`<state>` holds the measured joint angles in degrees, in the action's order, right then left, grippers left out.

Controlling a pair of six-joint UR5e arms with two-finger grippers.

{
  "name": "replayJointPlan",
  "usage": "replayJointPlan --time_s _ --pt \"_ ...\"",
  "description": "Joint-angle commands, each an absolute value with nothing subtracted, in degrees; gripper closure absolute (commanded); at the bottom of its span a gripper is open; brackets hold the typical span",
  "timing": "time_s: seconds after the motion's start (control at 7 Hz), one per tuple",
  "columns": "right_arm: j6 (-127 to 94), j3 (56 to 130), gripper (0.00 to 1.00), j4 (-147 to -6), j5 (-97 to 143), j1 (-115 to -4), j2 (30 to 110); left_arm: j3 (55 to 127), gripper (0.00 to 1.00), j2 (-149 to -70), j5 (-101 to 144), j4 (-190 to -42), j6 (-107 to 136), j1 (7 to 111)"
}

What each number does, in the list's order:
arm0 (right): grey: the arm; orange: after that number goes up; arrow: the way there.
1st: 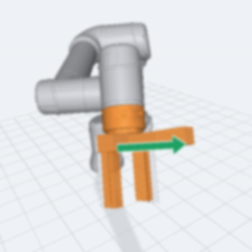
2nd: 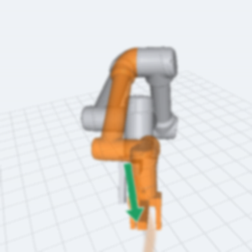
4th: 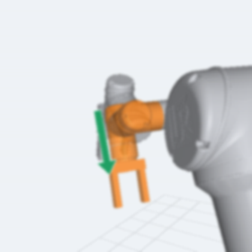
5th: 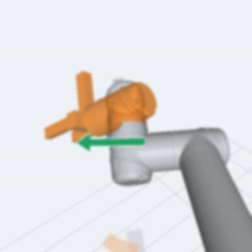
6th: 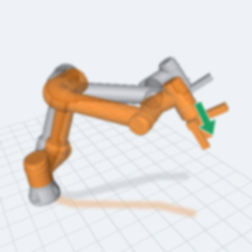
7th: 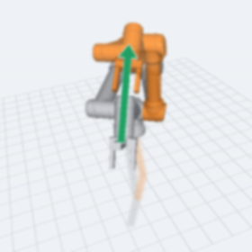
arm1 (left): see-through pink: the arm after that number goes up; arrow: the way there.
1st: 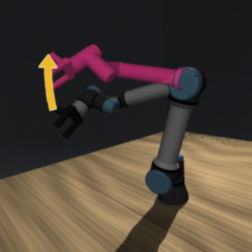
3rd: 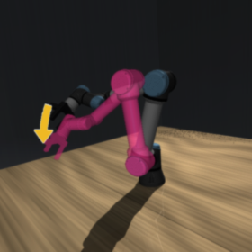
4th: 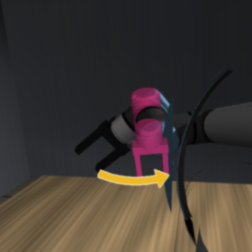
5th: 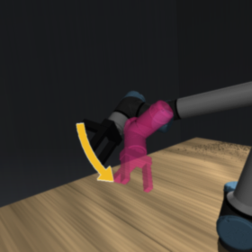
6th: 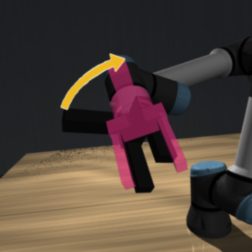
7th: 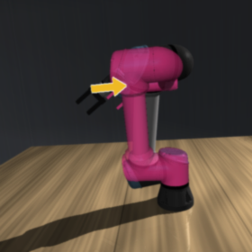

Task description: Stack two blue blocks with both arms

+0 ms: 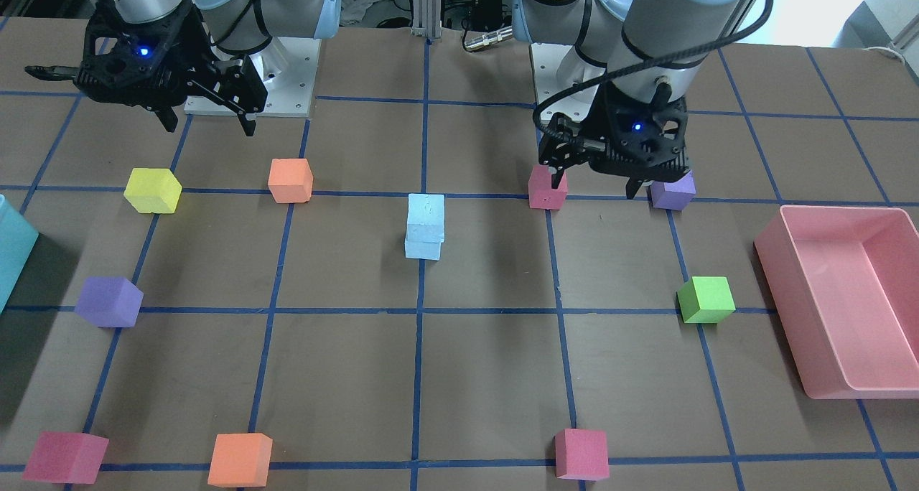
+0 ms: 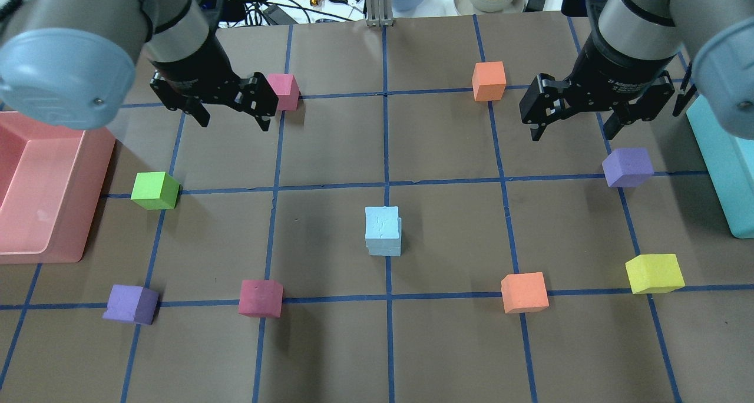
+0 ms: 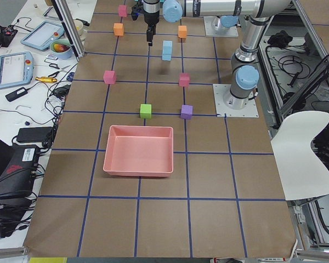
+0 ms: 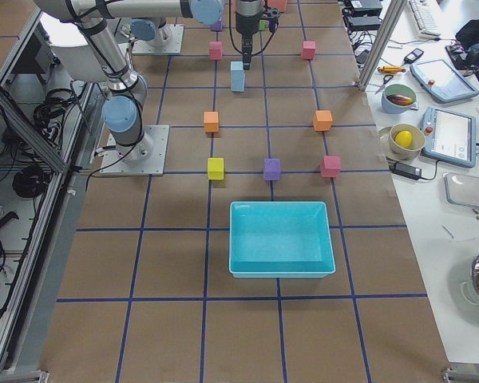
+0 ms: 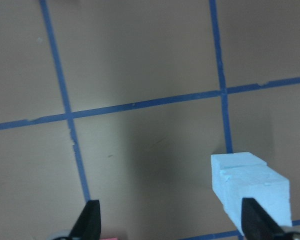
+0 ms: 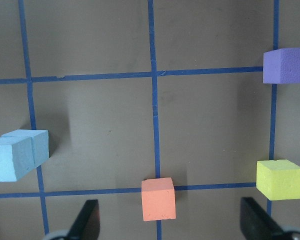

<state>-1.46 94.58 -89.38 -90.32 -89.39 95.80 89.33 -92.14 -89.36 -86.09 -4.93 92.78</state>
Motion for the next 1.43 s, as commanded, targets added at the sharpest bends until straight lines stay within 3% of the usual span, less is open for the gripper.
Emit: replayJointPlan --time_s 0.0,1.29 --pt "-1.5 94.7 0.0 -89.5 -90.4 -89.4 95.7 85.6 0.0 -89.3 -89.9 -89.5 -5.4 92.2" --pt "-1.5 94.7 0.0 -89.6 -90.4 -89.4 95.7 86.3 0.0 -88.8 -93.7 -87.2 -5.0 91.1"
